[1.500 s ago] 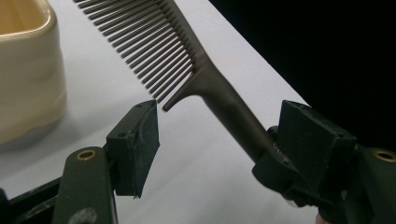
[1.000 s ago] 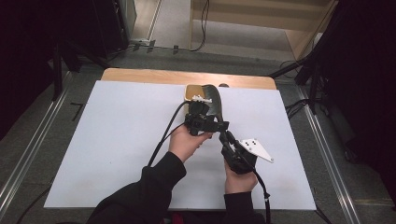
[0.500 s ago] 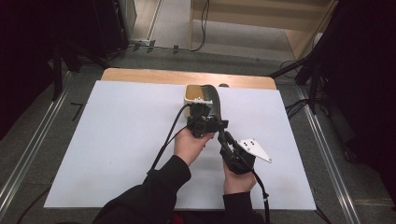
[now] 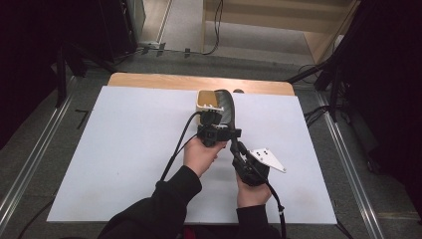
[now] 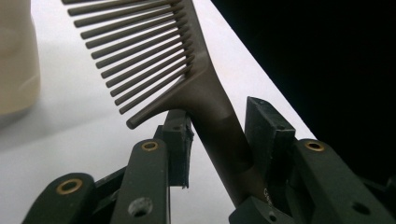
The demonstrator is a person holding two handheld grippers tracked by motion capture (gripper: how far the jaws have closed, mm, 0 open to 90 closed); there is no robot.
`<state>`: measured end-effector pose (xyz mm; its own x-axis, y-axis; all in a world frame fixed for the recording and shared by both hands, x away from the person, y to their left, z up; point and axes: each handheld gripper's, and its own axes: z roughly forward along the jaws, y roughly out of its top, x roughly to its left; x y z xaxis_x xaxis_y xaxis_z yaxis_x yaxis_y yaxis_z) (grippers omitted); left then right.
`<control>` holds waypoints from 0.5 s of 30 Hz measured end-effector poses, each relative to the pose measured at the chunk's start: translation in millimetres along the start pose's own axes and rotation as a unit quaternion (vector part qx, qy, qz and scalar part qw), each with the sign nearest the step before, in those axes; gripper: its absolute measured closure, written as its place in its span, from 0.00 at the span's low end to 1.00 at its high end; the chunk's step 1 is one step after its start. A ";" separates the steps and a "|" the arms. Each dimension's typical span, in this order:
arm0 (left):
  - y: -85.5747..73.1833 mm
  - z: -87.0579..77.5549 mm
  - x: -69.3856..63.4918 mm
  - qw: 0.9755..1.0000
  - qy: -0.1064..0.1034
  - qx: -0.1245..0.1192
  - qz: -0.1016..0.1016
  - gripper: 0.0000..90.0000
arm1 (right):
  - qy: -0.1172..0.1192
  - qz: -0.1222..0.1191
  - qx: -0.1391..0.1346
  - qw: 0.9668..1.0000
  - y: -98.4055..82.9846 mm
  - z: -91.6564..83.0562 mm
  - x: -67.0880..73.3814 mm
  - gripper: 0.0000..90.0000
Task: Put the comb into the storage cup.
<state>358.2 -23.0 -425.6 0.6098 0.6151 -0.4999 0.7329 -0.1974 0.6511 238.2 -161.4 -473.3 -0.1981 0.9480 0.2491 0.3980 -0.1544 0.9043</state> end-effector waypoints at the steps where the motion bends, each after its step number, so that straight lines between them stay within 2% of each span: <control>1: -0.1 -0.4 1.0 1.000 -0.002 0.002 -0.003 0.71 | 0.001 -0.001 0.001 1.000 -0.2 0.3 0.0 0.78; 12: 0.6 -0.7 6.8 1.000 -0.015 0.011 -0.017 0.75 | 0.002 -0.013 0.017 1.000 -2.0 5.4 0.6 0.78; 15: 1.1 -1.7 6.7 0.999 -0.022 0.014 -0.020 0.77 | 0.011 -0.012 0.026 1.000 -1.8 7.0 -0.6 0.77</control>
<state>362.6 -17.9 -427.3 0.5917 0.5894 -0.5500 0.7646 -0.1941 0.6146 243.9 -159.8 -477.5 -0.2269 0.9448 0.2362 0.4396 -0.1171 0.8905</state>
